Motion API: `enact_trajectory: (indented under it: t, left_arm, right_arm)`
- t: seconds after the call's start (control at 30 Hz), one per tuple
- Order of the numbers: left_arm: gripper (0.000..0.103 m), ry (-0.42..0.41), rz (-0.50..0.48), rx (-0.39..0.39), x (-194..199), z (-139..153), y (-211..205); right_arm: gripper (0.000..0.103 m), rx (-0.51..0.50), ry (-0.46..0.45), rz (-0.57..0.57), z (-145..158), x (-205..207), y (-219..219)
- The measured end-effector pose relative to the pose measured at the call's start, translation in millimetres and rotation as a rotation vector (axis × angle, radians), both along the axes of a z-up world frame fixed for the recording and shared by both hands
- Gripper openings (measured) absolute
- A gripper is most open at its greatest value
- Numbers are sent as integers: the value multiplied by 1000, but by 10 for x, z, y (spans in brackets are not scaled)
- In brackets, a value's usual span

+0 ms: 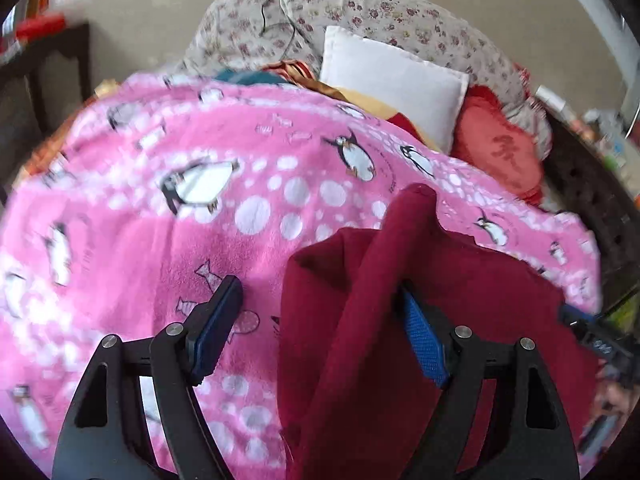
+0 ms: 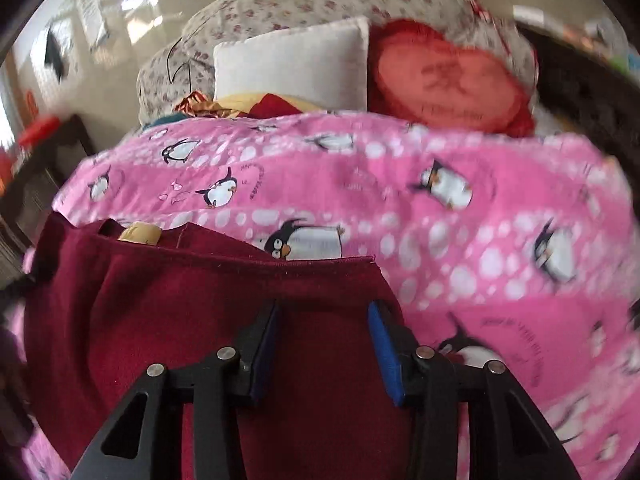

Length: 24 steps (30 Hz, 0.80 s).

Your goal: Fold small clothes

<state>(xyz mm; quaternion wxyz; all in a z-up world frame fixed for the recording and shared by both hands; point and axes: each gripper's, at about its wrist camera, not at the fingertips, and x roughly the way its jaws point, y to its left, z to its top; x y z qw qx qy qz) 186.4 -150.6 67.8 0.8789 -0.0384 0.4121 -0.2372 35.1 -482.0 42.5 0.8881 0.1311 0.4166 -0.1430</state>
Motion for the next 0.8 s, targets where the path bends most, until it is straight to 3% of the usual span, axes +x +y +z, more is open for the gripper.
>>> enact_trajectory:
  t: [0.17,0.3,0.37,0.6,0.8]
  left_arm:
    - [80,-34,-23,22,-91,56,7]
    - [80,-5,-32,-29,-278,143,144]
    - [80,-17,-45,-27,-408,193,186]
    - [80,-37,-35,32,-824,118,276]
    - [80,-2,-18,92,-804,-163,248]
  right_arm:
    - [42,-11,-69,-4,215,-171,72]
    - [44,-45,-151,38,474,-567,337]
    - [44,-62,-147,52,511,-724,457]
    - [45,-102,-124,66,283,-996,641]
    - [46,-184,-127,38,153,-961,664]
